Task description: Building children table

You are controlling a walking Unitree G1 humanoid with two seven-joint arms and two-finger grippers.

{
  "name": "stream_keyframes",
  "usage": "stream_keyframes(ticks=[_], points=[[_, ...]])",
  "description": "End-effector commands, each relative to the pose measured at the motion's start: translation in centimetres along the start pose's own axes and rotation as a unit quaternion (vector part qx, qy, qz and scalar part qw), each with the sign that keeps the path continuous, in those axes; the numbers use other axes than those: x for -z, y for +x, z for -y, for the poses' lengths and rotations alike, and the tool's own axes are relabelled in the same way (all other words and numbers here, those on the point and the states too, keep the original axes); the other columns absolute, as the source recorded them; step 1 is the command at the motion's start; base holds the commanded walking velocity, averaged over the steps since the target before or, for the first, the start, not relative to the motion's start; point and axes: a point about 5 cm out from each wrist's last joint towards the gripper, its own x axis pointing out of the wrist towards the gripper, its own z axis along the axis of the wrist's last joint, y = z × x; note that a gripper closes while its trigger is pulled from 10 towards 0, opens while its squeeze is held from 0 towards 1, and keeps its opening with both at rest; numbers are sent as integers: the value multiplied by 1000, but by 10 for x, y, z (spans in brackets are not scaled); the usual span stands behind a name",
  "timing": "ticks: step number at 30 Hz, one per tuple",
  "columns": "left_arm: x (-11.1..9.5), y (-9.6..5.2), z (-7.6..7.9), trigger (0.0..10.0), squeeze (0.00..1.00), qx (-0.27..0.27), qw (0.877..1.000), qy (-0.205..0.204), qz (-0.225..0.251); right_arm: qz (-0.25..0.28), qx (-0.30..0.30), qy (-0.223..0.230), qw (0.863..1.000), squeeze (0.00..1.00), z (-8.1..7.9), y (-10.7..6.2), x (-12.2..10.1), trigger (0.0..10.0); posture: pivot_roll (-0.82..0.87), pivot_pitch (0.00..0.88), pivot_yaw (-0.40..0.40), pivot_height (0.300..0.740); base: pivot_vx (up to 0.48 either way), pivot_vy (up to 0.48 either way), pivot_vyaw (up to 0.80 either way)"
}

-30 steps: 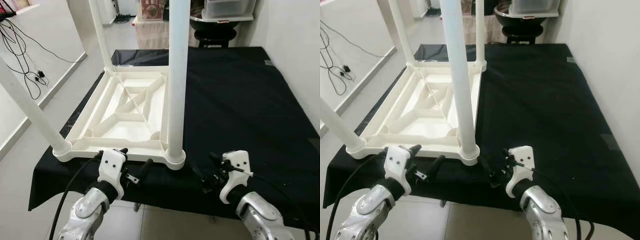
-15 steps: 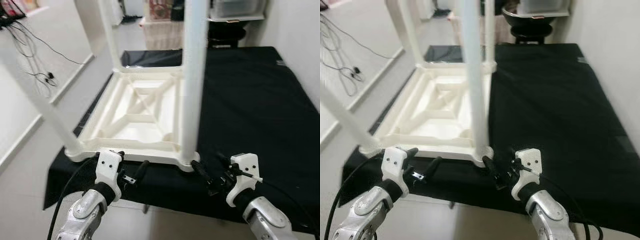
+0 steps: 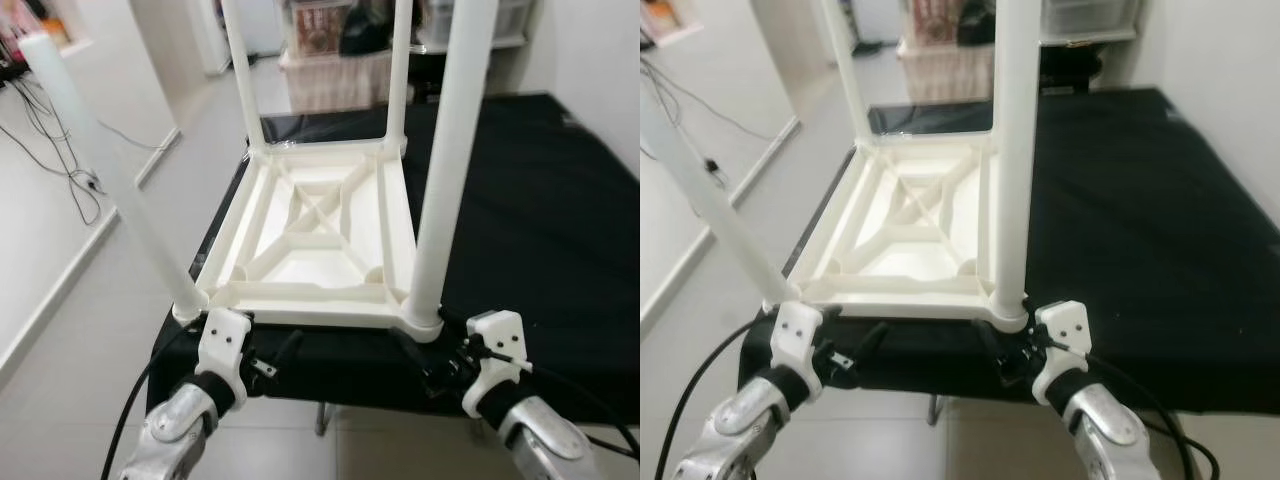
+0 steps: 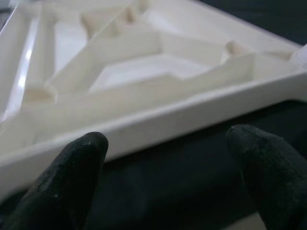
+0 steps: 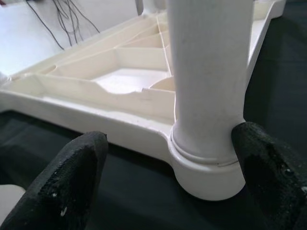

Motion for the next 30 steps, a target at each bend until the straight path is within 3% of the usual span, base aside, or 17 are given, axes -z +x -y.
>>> stream_keyframes(ticks=[1, 9, 12, 17, 18, 21, 23, 27, 28, 29, 30], points=[[2, -2, -3, 10000, 0, -2, 1000, 5, -8, -19, -13, 8, 1000, 0, -6, 4, 9, 10000, -29, 106, 62, 740, 0, 0, 0], [1, -1, -3, 10000, 0, -1, 1000, 7, -4, -35, -26, -8, 999, 0, 2, 1, 11, 10000, -42, 111, 57, 740, 0, 0, 0], [-1, 0, -3, 10000, 0, 1, 1000, 13, 0, -50, -59, -22, 997, 0, 14, -4, 8, 10000, -46, 114, 57, 740, 0, 0, 0], [-2, 0, -2, 10000, 0, 4, 1000, 14, 3, -59, -121, -11, 991, 0, 14, -14, 4, 10000, -46, 114, 57, 740, 0, 0, 0], [-2, -1, -2, 10000, 0, 9, 1000, 14, 5, -56, -168, -15, 984, 0, 5, -15, -1, 10000, -44, 119, 58, 740, 0, 0, 0], [-2, -1, -1, 10000, 0, 13, 1000, 15, 6, -54, -199, -19, 978, 0, -1, -16, -4, 10000, -46, 119, 58, 740, 0, 0, 0], [-3, -1, 1, 10000, 0, 23, 1000, 15, 8, -53, -274, -11, 960, 0, -17, -19, -10, 10000, -42, 120, 58, 740, 0, 0, 0], [-4, -1, 2, 10000, 0, 27, 999, 15, 9, -54, -303, -6, 951, 0, -22, -20, -12, 10000, -42, 120, 58, 740, 0, 0, 0], [-4, -1, 2, 10000, 0, 30, 999, 14, 9, -55, -336, -5, 940, 0, -27, -21, -14, 10000, -42, 121, 57, 740, 0, 0, 0], [-4, -1, 4, 10000, 0, 36, 999, 13, 9, -58, -393, 0, 918, 0, -37, -23, -18, 10000, -40, 121, 58, 740, 0, 0, 0], [-4, -1, 4, 10000, 0, 38, 999, 13, 9, -56, -411, -1, 910, 0, -40, -23, -19, 10000, -40, 121, 58, 740, 0, 0, 0]])
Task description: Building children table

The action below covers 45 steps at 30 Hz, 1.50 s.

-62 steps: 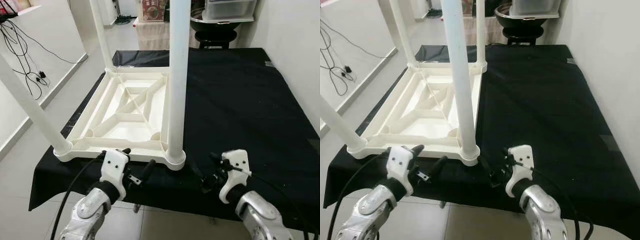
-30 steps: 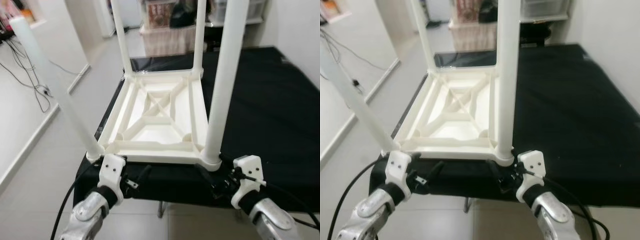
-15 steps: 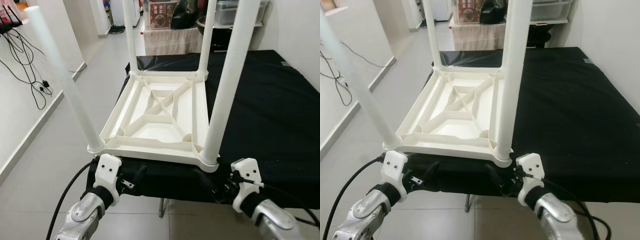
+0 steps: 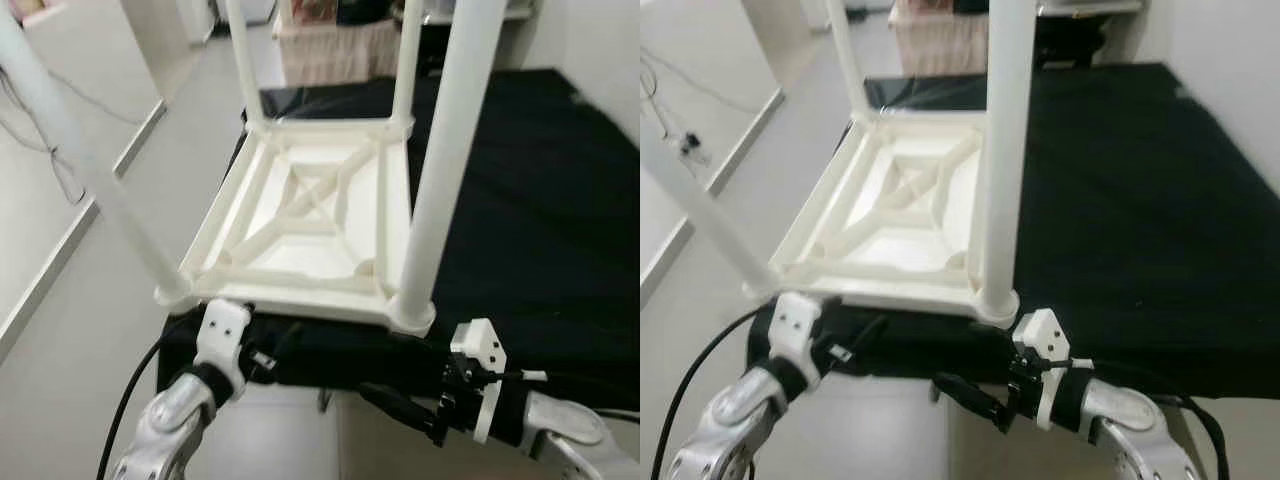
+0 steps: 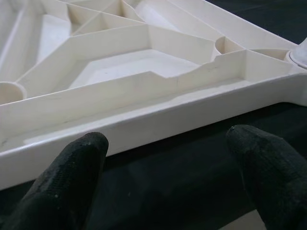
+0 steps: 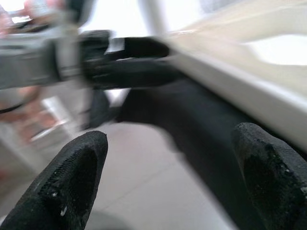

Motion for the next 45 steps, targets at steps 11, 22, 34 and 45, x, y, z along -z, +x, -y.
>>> stream_keyframes(ticks=[11, 22, 34, 45], points=[[1, -4, 1, 10000, 0, 14, 1000, 8, -4, 5, -78, -48, 996, 0, 0, 23, -17, 10000, -28, 127, 58, 740, 0, 0, 0], [0, -5, 4, 10000, 0, 18, 1000, 9, -4, -30, -37, -106, 993, 0, 28, 58, -26, 10000, -13, 133, 56, 740, 0, 0, 0], [1, -13, 8, 10000, 0, 33, 999, 16, -20, -74, -47, -141, 986, 0, 46, 85, -38, 10000, 33, 148, 62, 740, 0, 0, 0], [2, -16, 10, 10000, 0, 26, 999, 13, -23, -144, 29, -144, 979, 0, 72, 106, -35, 10000, 43, 147, 56, 740, 0, 0, 0]])
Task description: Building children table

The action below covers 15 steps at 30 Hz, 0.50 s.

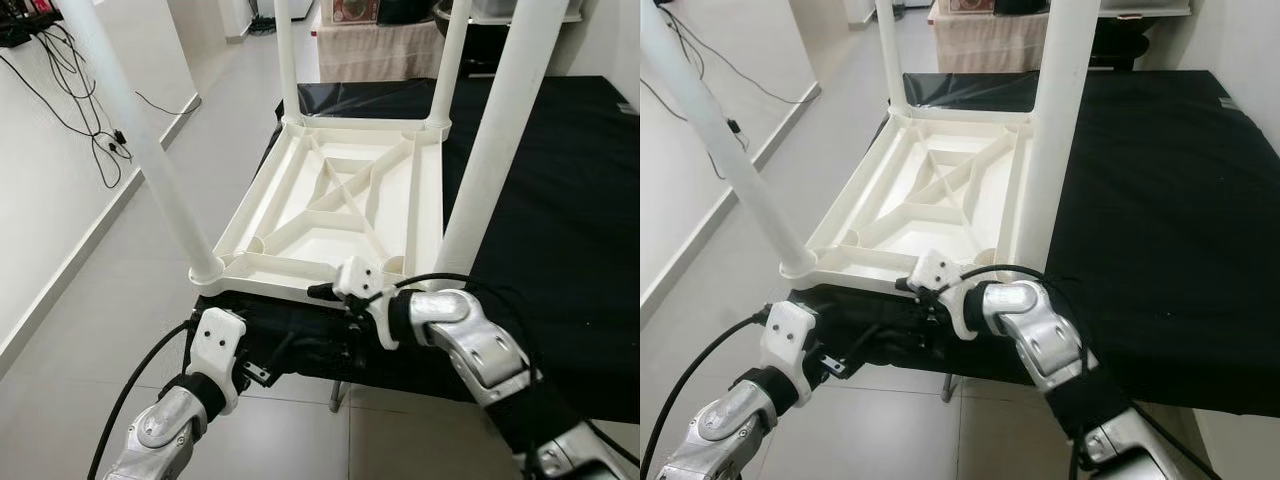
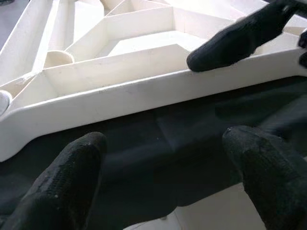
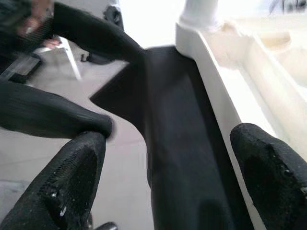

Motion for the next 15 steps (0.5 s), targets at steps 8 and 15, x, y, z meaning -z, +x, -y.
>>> stream_keyframes(ticks=[8, 15], points=[[1, -2, 8, 10000, 0, 19, 1000, -3, -5, -31, 24, 25, 999, 0, 14, -7, 8, 10000, 35, 143, 55, 740, 0, 0, 0], [2, -2, 9, 10000, 0, 22, 1000, -4, -6, 6, -6, 20, 1000, 0, 12, -8, 1, 10000, 31, 142, 53, 740, 0, 0, 0]])
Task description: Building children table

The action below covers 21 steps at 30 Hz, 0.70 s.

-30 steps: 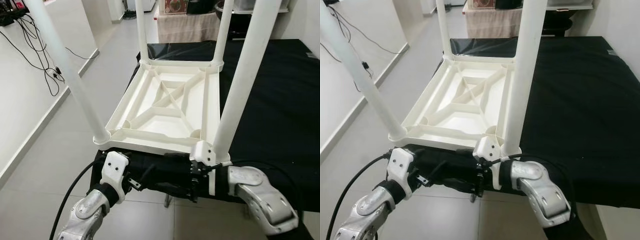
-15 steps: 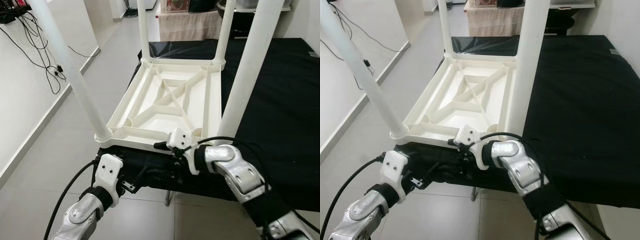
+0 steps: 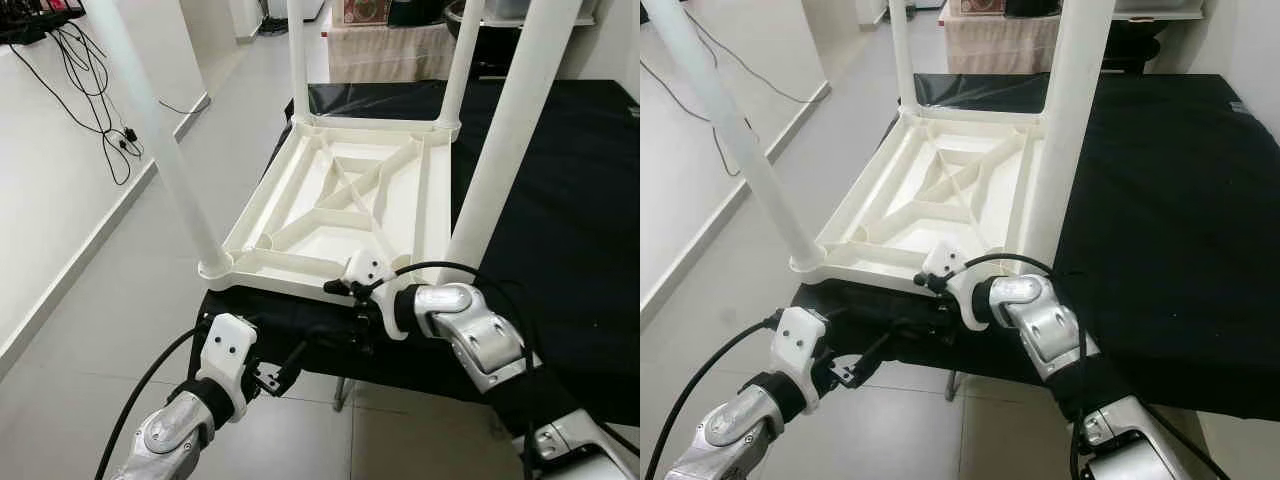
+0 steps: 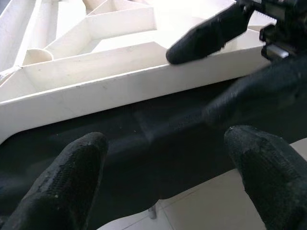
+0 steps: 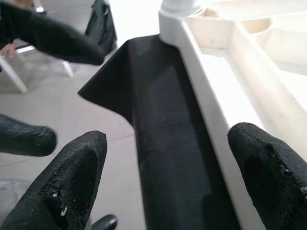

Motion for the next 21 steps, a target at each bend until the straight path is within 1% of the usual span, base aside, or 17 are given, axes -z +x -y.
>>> stream_keyframes(ticks=[1, 5, 8, 9, 10, 11, 12, 16, 18, 19, 20, 21], points=[[2, -1, 3, 10000, 0, 6, 1000, -2, -6, 11, -22, 3, 1000, 0, -4, 3, -2, 10000, 24, 143, 51, 740, 0, 0, 0], [2, 0, 3, 10000, 0, 6, 1000, -3, -6, 13, -33, 2, 999, 0, -6, 4, -4, 10000, 23, 143, 50, 740, 0, 0, 0], [1, 0, 3, 10000, 0, 7, 1000, -3, -5, -4, -24, 12, 1000, 0, -5, 10, -1, 10000, 25, 147, 51, 740, 0, 0, 0], [1, 0, 3, 10000, 0, 6, 1000, -3, -5, -12, -14, 18, 1000, 0, -3, 11, 1, 4353, 25, 147, 51, 740, 0, 0, 0], [1, 0, 3, 10000, 0, 6, 1000, -3, -5, -12, -14, 18, 1000, 0, -3, 11, 1, 4353, 25, 147, 51, 740, 0, 0, 0], [1, 0, 3, 10000, 0, 6, 1000, -3, -5, -18, -4, 25, 1000, 0, -1, 12, 3, 353, 25, 147, 51, 740, 0, 0, 0], [1, 0, 2, 10000, 0, 6, 1000, -3, -5, -25, 7, 32, 999, 0, 1, 12, 5, 0, 26, 151, 52, 740, 0, 0, 0], [1, -1, 2, 10000, 0, 5, 1000, -3, -5, -31, 17, 36, 999, 0, 3, 12, 7, 0, 25, 151, 53, 740, 0, 0, 0], [1, -1, 2, 10000, 0, 5, 1000, -4, -5, -40, 41, 45, 997, 0, 9, 11, 8, 0, 24, 155, 55, 740, 0, 0, 0], [1, -1, 2, 10000, 0, 5, 1000, -4, -5, -40, 41, 45, 997, 0, 9, 11, 8, 0, 24, 155, 55, 740, 0, 0, 0], [0, 0, 1, 10000, 0, 6, 1000, -3, -5, -41, 72, 57, 995, 0, 17, 9, 8, 0, 23, 155, 55, 740, 0, 0, 0], [0, 0, 1, 10000, 0, 6, 1000, -3, -5, -41, 72, 57, 995, 0, 17, 9, 8, 0, 23, 155, 55, 740, 0, 0, 0]])
